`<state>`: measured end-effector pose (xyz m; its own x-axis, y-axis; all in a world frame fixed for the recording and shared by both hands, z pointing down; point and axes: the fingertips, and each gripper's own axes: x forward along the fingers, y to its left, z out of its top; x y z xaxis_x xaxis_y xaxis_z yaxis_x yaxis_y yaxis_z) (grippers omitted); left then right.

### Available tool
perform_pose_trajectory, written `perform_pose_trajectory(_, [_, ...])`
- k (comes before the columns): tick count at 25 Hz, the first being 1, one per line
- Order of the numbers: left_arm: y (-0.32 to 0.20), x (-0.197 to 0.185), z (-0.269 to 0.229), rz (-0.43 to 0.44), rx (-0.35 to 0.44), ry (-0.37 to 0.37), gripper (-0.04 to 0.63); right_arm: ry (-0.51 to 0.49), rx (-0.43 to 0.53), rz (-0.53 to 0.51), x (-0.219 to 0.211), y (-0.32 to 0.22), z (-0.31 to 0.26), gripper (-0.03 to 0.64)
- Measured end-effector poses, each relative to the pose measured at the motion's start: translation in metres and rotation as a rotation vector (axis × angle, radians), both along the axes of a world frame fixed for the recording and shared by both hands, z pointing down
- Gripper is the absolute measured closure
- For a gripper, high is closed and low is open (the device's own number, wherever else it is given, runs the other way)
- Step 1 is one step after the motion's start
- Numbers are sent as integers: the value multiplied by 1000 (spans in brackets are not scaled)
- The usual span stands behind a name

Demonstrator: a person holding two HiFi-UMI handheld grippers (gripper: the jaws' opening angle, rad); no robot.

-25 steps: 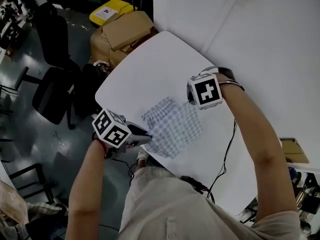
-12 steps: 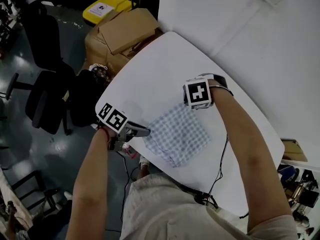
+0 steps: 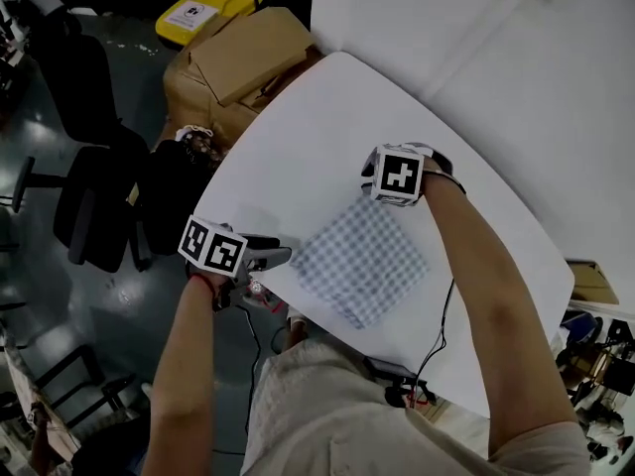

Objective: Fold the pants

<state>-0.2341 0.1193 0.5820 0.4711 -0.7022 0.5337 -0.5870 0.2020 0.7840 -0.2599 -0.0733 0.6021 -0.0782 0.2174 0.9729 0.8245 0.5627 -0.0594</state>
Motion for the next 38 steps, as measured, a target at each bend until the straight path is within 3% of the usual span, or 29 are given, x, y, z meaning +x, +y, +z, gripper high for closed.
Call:
perform_pose_trajectory(2, [8, 8, -4, -21, -31, -85, 420, -63, -93, 145, -11, -3, -15, 479])
perform_pose_trajectory(4, [14, 23, -8, -79, -67, -87, 423, -101, -222, 271, -11, 0, -35, 479])
perform_pose_trajectory(8, [14, 45, -4, -277, -102, -2, 473, -132, -404, 428, 17, 3, -55, 479])
perform_pose_trajectory(15, [-3, 57, 1, -478, -106, 164, 471, -181, -475, 587, 82, 2, -61, 479])
perform_pose_trajectory(21, [-9, 55, 16, -600, -153, 242, 475, -230, -489, 691, 134, 12, -61, 480])
perform_pose_trajectory(23, [-7, 56, 21, -644, -166, 252, 542, -225, -502, 727, 153, 17, -57, 480])
perform_pose_trajectory(25, [-4, 55, 19, -672, -153, 247, 575, -210, -503, 754, 170, 20, -48, 480])
perform_pose_trajectory(29, [7, 40, 11, -723, -104, 220, 578, -144, -478, 806, 195, 20, -22, 479])
perform_pose_trajectory(34, [22, 26, 17, -778, -97, 213, 580, -41, -385, 739, 229, 25, 6, 462])
perform_pose_trajectory(38, [27, 27, 31, -812, -127, 229, 580, -50, -264, 669, 234, 26, 21, 454])
